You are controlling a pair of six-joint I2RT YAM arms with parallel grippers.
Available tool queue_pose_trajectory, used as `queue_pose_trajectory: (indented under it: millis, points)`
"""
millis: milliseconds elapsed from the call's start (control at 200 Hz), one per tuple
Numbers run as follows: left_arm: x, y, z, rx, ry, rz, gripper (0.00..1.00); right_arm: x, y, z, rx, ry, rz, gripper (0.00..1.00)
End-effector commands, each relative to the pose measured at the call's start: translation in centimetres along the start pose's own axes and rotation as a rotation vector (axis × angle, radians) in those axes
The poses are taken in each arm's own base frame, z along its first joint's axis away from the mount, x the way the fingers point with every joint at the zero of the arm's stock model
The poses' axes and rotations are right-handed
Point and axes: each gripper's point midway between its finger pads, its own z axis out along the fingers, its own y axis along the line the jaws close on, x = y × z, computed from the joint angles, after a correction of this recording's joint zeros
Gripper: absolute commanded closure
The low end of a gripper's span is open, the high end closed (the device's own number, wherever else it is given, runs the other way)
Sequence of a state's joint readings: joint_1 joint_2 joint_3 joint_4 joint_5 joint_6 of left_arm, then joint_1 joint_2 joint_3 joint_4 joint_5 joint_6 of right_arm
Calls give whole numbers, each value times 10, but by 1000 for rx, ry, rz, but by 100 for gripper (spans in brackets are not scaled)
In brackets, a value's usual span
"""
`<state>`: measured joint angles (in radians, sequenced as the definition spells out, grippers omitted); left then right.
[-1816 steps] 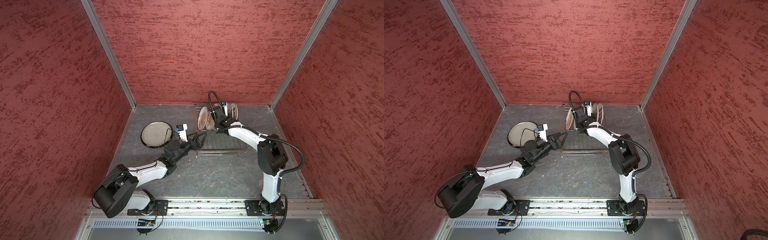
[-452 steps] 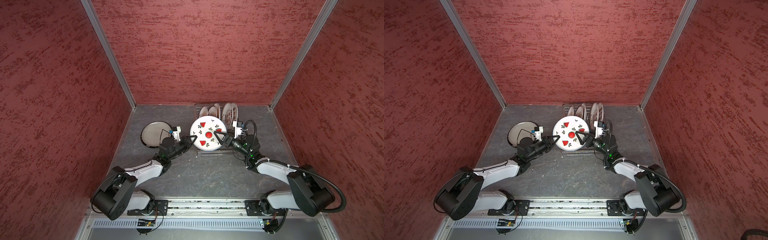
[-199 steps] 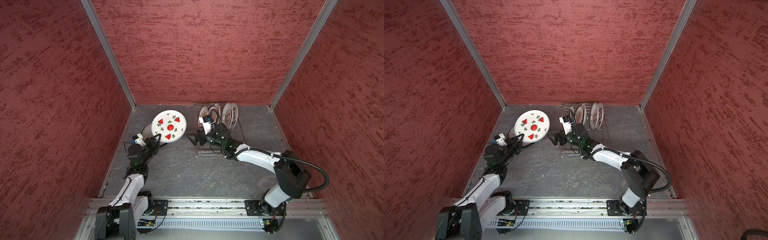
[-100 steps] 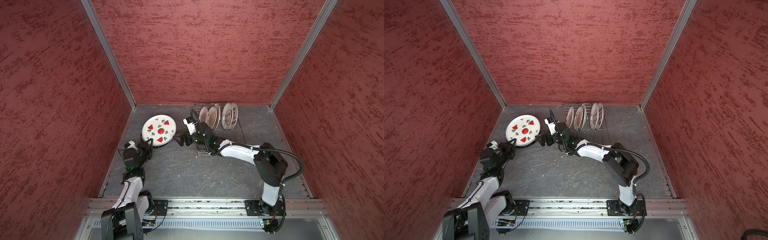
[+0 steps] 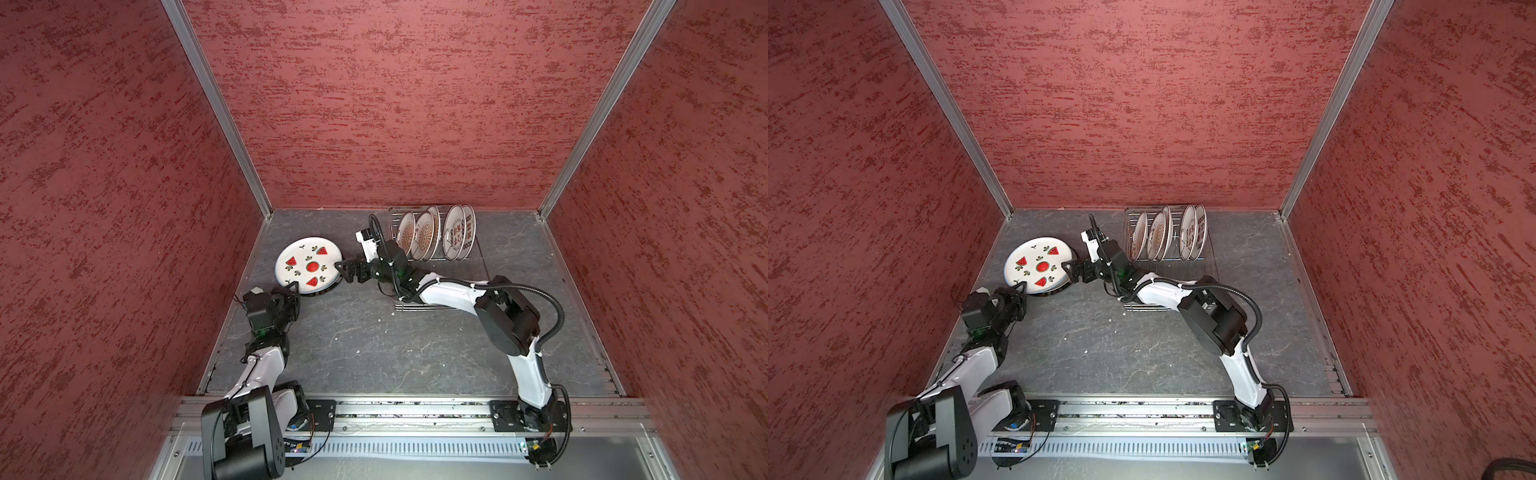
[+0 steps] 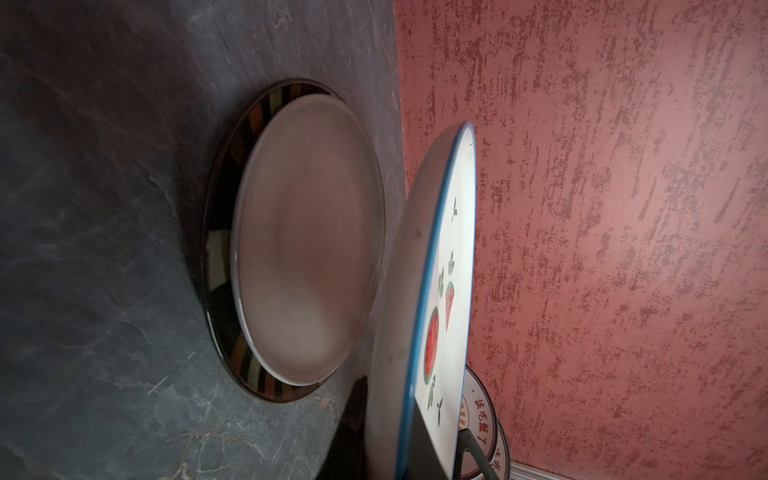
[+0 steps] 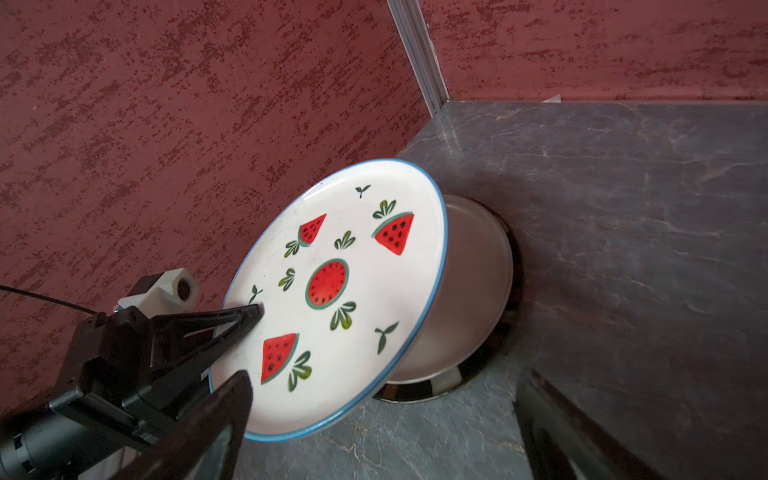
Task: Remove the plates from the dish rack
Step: 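Lower the watermelon plate flat onto the white plate stack with the left gripper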
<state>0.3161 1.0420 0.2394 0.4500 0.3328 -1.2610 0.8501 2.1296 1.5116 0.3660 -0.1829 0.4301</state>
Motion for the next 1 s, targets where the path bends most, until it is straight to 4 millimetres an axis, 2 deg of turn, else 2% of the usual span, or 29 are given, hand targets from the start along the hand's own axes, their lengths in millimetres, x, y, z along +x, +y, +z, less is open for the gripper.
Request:
queue_pose_trajectory:
  millis: [0, 125, 190, 356, 516, 706, 997]
  points:
    - [-19, -47, 3, 122, -74, 91, 100, -9, 0, 10, 11, -36, 10, 1]
    - [-25, -44, 3, 79, -128, 138, 100, -8, -3, 23, 3, -41, 13, 1]
    - [-25, -35, 4, 22, -140, 150, 100, -5, -5, 30, 6, -30, 20, 1]
    - [-22, -25, 13, -13, -121, 138, 100, -2, -11, 35, 25, -34, 17, 1]
    - [-17, -23, 16, -37, -116, 156, 100, 2, -15, 37, 39, -23, 15, 1]
    - [-22, -16, 14, -63, -151, 154, 100, 7, -16, 37, 38, -9, 12, 1]
    - [-21, -14, 21, -71, -135, 152, 100, 10, -16, 37, 34, -3, 8, 1]
